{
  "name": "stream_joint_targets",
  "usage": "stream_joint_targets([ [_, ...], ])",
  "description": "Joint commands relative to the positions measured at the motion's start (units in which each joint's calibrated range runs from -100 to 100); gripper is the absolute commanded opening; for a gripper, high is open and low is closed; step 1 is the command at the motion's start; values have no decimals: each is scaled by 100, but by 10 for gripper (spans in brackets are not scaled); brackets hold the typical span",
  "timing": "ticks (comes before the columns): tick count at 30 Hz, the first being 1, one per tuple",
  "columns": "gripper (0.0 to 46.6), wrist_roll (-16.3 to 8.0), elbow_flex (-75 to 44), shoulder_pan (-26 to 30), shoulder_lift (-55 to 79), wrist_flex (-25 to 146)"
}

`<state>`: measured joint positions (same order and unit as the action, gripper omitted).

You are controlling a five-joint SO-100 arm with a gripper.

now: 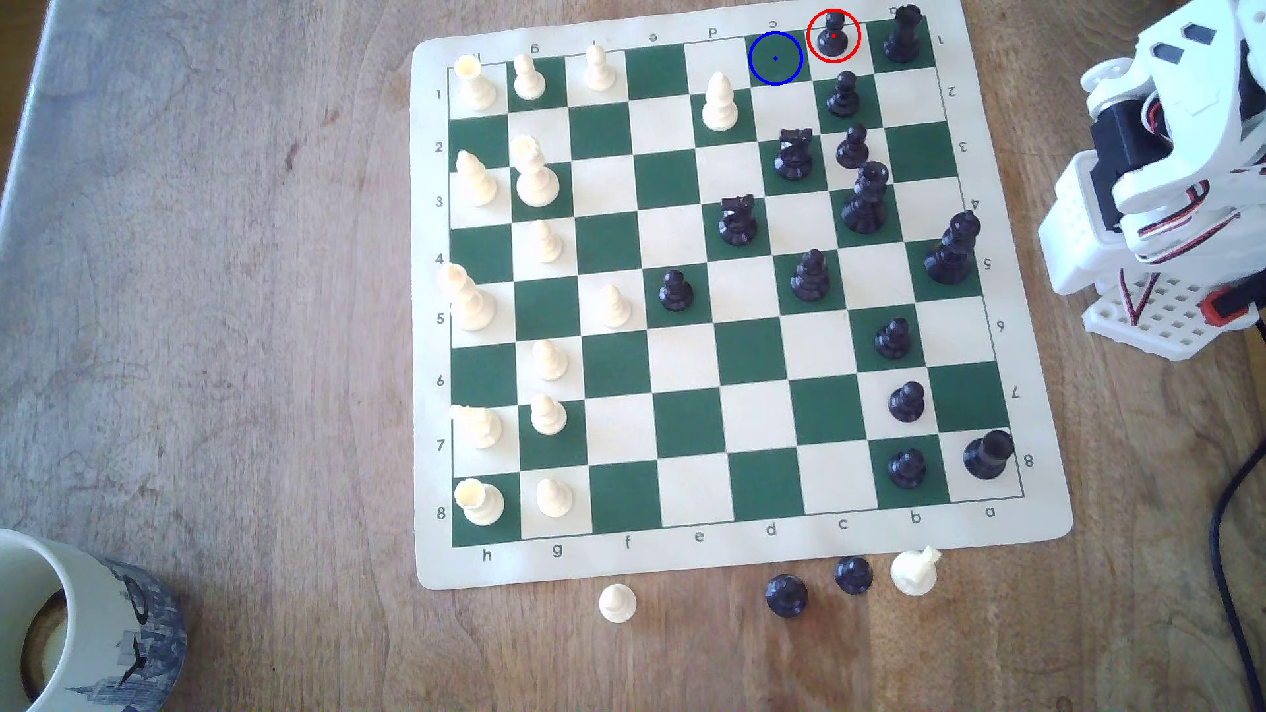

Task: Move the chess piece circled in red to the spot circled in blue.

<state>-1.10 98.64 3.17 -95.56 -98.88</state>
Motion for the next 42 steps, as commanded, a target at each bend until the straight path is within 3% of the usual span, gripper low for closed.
stream_joint_targets([
  [1,2,5,126,-470,-28,388],
  [3,2,5,81,-689,-28,920],
  [5,2,5,-109,-1463,-28,2067],
  [8,2,5,-544,-1932,-28,3705],
  [17,2,-34,-2512,-2840,-37,9725],
  [24,3,-39,-3464,-3747,532,12337],
  [26,99,-39,-3545,-4091,592,12870],
  [33,55,-63,-4597,-4107,1559,14254],
  [37,62,-322,-5803,-3849,2663,15531],
  [42,77,-366,-6120,-3864,3461,16219],
])
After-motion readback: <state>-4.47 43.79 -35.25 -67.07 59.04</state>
